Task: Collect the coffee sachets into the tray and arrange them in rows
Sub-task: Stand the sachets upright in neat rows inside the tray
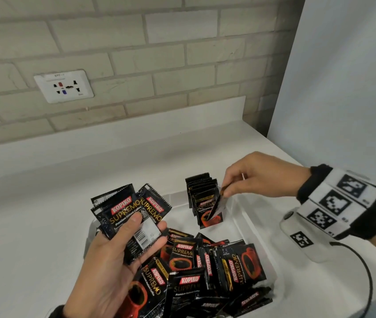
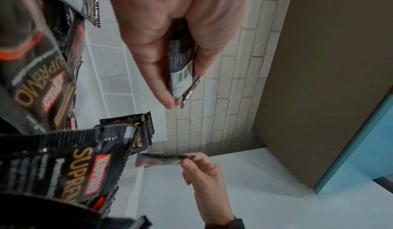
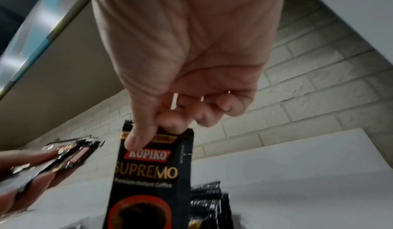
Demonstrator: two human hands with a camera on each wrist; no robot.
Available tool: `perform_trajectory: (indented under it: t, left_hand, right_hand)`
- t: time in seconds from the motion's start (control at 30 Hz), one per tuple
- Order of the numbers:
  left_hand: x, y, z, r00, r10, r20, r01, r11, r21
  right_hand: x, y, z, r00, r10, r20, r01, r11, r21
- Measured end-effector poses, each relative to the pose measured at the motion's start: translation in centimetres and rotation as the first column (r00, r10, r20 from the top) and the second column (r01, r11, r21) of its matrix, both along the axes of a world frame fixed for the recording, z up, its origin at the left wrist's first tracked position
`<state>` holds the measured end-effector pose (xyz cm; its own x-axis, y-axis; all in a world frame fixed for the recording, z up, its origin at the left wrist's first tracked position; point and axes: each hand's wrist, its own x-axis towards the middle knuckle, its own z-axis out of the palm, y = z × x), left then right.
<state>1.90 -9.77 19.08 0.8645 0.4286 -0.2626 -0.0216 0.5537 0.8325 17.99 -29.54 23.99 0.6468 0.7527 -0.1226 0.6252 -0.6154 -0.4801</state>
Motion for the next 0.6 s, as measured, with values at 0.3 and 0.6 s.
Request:
perform_trajectory:
  t: [0.3,0.6]
  left_hand:
    - [-0.3,0.4,0.0,1.0,0.0,0.013,-0.001,1.0,0.025]
    - [-0.2,0.5,-0.4,0.999,-0.024,-0.036,0.023,0.999,-0.025]
  right_hand:
    - [0.6,4.5,-3.2,0.93,0.15,0.335,-0.023,0.934,-0.356]
    - [0.9,5.1,-4.4,0.906,0.149,0.397,0.0,0.936,-0.351]
